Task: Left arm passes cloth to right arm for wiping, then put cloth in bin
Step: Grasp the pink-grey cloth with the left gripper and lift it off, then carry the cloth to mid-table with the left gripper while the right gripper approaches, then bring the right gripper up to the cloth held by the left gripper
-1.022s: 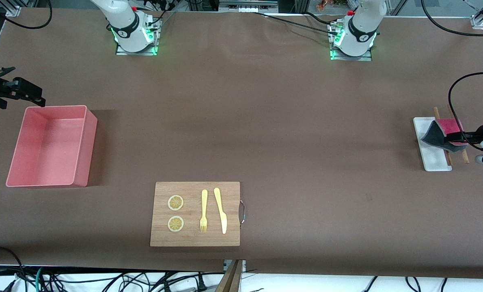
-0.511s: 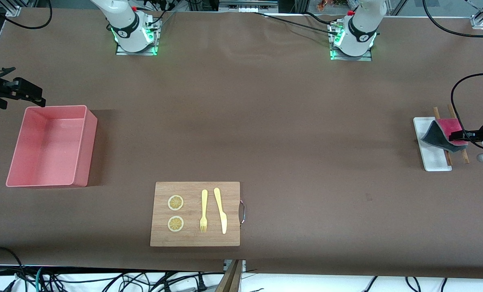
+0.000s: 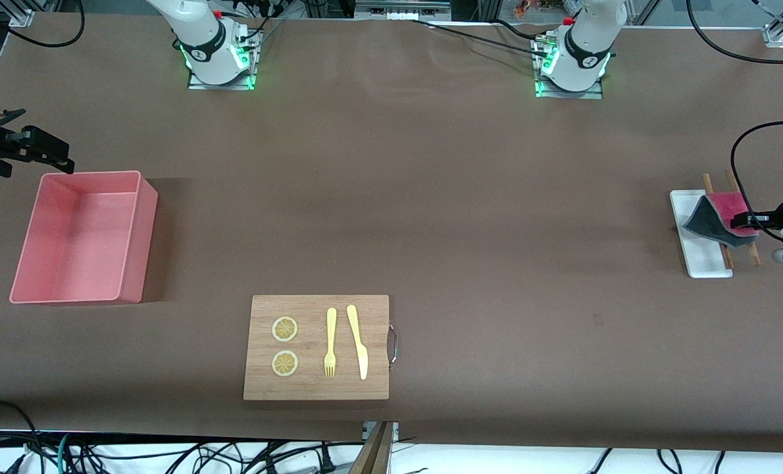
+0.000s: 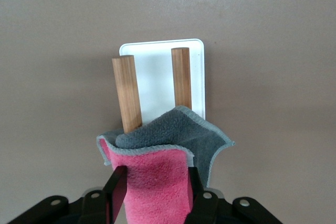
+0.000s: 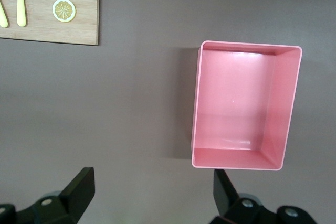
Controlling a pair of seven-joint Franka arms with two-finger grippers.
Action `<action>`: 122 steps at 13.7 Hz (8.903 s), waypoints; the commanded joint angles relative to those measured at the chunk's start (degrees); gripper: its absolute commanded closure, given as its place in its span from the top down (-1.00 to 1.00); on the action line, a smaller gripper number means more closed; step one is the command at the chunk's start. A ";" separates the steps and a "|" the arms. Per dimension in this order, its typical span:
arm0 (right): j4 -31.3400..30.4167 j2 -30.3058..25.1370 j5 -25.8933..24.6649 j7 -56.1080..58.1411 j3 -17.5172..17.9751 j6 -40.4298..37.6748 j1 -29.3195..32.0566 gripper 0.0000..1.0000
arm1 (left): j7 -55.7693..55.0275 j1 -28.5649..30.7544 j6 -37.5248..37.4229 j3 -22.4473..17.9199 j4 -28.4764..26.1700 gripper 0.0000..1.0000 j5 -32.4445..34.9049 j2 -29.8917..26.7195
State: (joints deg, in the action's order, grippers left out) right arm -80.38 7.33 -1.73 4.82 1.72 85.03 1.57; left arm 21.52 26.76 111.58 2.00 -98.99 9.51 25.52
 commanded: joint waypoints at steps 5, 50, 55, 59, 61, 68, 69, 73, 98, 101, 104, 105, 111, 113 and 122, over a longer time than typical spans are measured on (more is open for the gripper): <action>-0.48 -0.39 -0.03 0.28 0.30 0.49 0.19 1.00 | 2.21 2.06 0.83 0.64 0.37 -0.20 1.56 0.40; -0.75 9.62 9.90 -25.69 0.48 7.86 -6.21 1.00 | -42.92 -38.34 -22.39 12.86 35.33 -1.00 -23.18 7.59; -0.75 13.75 11.91 -39.70 0.48 14.72 -13.07 1.00 | -54.13 -43.72 -9.73 12.85 36.41 -1.00 -39.19 12.09; -0.75 16.92 13.24 -46.02 0.48 19.11 -16.15 1.00 | -58.76 -46.62 -3.33 12.85 36.41 -1.00 -48.77 12.62; -0.75 17.98 15.43 -50.32 0.48 21.40 -17.99 1.00 | -62.64 -48.90 1.51 12.85 36.41 -1.00 -50.72 12.88; -0.75 19.04 18.95 -57.38 0.48 21.59 -20.55 1.00 | -69.25 -54.97 14.54 12.85 36.41 -1.00 -58.38 14.20; -0.75 19.04 18.95 -56.85 0.48 21.41 -20.55 1.00 | -69.25 -54.71 14.54 12.85 36.41 -1.00 -58.46 14.29; -0.66 18.07 20.44 -57.02 0.39 16.94 -20.37 1.00 | -69.42 -54.71 14.54 12.85 36.41 -1.00 -58.46 14.38; -1.27 20.53 38.64 -65.55 0.22 13.32 -19.67 -0.89 | -69.42 -54.27 14.45 12.85 36.41 -1.00 -59.61 14.38; -1.27 20.44 38.73 -65.64 0.30 12.88 -19.67 -1.00 | -69.42 -54.18 14.45 12.85 36.41 -1.00 -59.61 14.38; -1.10 20.44 38.64 -65.64 0.30 12.88 -19.58 -1.00 | -69.33 -54.18 14.45 12.85 36.41 -1.00 -59.61 14.38; -1.10 20.44 38.64 -65.55 0.30 12.80 -19.50 -1.00 | -69.33 -54.18 14.45 12.77 36.41 -1.00 -59.61 14.38; -0.66 20.27 38.64 -64.93 0.22 12.88 -19.14 -1.00 | -69.33 -54.18 14.45 12.77 36.41 -1.00 -59.61 14.38; -0.66 20.27 38.64 -64.76 0.13 12.88 -19.14 -1.00 | -69.33 -54.18 14.45 12.77 36.32 -1.00 -59.61 14.47; 1.19 19.65 38.29 -61.42 -0.14 6.83 -14.66 -1.00 | -69.25 -54.18 14.45 12.77 36.14 -1.00 -59.52 14.38</action>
State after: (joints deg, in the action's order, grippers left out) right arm -79.48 27.69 35.78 -57.20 1.32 93.58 -13.52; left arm -47.92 -27.23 126.13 14.93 -64.50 -48.43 38.97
